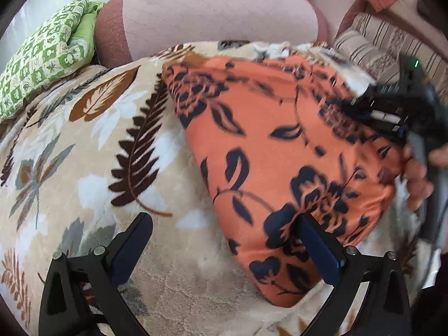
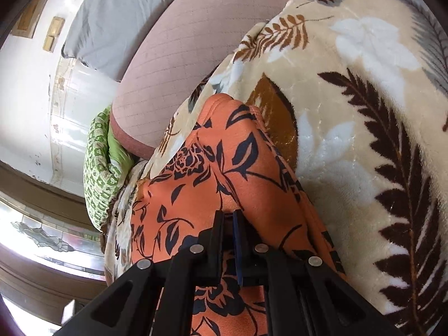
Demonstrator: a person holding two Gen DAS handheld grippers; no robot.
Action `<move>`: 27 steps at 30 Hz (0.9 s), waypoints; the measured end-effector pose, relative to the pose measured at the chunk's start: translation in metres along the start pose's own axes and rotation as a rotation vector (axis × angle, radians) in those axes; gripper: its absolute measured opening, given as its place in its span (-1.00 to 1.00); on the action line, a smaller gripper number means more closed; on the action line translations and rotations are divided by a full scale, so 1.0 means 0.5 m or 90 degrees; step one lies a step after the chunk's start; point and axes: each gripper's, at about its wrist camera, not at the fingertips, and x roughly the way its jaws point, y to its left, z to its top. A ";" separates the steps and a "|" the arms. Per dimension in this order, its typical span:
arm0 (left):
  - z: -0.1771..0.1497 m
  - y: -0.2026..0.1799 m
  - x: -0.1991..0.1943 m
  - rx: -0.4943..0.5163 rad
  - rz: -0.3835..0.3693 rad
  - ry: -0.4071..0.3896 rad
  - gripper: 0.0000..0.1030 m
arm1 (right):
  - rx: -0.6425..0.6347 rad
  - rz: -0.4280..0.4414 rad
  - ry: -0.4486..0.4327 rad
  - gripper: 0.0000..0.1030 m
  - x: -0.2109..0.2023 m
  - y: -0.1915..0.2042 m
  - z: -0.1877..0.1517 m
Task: Fold small clothes
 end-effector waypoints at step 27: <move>0.057 0.047 0.068 -0.141 -0.010 0.015 1.00 | -0.106 0.006 0.086 -0.74 0.032 0.099 -0.049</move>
